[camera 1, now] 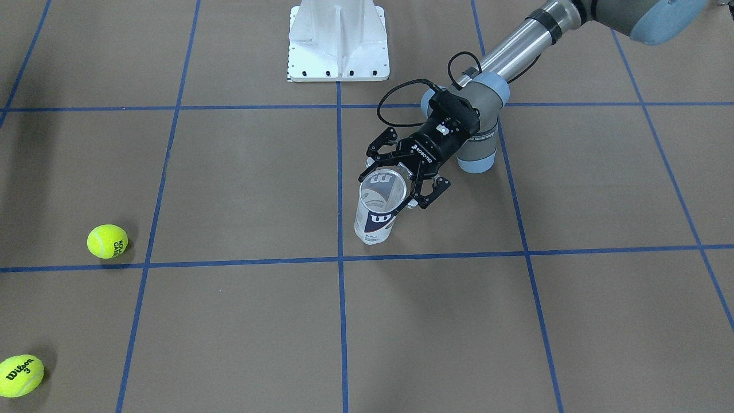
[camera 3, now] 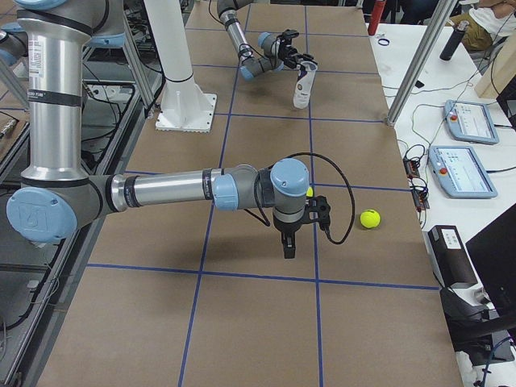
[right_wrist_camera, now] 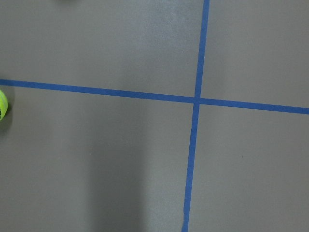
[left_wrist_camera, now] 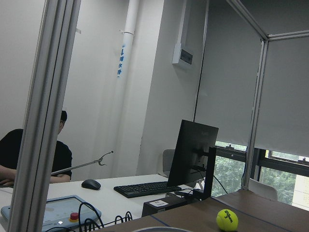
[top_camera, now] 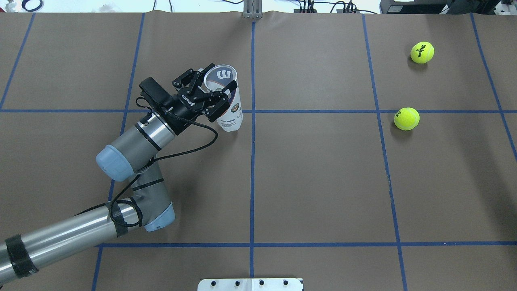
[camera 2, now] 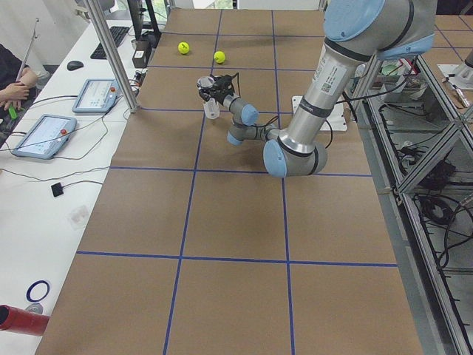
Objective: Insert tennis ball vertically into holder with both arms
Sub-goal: 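Lower the upright can onto the table and open the left gripper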
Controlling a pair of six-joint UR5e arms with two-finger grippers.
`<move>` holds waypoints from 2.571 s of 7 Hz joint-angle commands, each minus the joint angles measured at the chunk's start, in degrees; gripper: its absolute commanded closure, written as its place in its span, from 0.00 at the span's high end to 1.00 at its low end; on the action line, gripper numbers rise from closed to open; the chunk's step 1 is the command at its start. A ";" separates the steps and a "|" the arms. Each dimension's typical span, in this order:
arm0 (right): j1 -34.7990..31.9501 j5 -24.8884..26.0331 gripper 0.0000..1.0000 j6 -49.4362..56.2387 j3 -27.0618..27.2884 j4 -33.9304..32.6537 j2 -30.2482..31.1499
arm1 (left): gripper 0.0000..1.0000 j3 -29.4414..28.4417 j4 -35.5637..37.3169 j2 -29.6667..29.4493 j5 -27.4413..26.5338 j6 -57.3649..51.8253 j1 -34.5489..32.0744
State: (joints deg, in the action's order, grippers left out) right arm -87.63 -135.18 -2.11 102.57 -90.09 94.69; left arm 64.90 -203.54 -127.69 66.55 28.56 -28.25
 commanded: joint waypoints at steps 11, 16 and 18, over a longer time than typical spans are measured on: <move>0.00 0.00 0.99 0.00 0.09 0.00 -0.03 | 0.99 1.45 -3.88 4.02 0.07 0.00 0.30; 0.00 0.00 0.99 0.00 1.14 -0.26 -0.12 | 0.99 9.53 0.66 4.46 0.85 0.44 -0.48; 0.00 -0.09 0.99 0.00 2.19 -0.35 -0.56 | 0.99 25.80 15.11 16.96 9.08 1.05 -2.76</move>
State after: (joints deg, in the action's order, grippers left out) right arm -87.63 -135.19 -2.11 103.90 -90.35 94.47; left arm 81.27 -197.13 -117.84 71.26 29.20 -29.57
